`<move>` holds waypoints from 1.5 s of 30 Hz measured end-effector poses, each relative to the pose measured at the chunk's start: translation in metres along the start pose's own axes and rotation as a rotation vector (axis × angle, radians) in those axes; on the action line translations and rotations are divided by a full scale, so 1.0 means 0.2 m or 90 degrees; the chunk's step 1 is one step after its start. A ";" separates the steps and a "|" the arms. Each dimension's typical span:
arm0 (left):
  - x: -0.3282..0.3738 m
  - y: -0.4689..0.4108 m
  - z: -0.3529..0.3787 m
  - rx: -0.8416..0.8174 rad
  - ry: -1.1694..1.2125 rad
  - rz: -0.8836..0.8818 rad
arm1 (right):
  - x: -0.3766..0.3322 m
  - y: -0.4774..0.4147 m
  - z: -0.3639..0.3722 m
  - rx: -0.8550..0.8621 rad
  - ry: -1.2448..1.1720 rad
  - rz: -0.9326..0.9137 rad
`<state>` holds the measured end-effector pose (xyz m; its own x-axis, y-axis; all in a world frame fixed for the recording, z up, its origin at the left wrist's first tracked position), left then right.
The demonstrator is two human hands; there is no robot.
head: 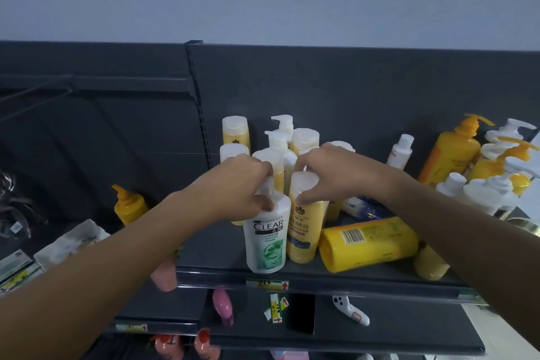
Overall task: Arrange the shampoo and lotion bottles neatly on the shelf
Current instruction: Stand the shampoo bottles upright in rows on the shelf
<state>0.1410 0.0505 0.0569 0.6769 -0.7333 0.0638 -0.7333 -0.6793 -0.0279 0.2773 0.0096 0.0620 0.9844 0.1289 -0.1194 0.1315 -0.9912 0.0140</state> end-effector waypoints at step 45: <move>0.33 -0.22 -0.04 0.045 -0.115 0.122 | 0.27 0.11 -0.22 0.114 -0.085 0.037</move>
<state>0.2175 0.0327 0.0694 0.5306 -0.8378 -0.1288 -0.8476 -0.5226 -0.0922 0.3388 -0.0045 0.1004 0.9640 0.0775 -0.2543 0.0398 -0.9878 -0.1503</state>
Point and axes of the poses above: each hand's wrist, its own y-axis away from the middle knuckle, its own z-axis out of the palm, x = y × z, the point moved 8 cm from there along -y, towards the middle knuckle, and after that the axes turned 6 degrees about -z, right-handed, at the moved point
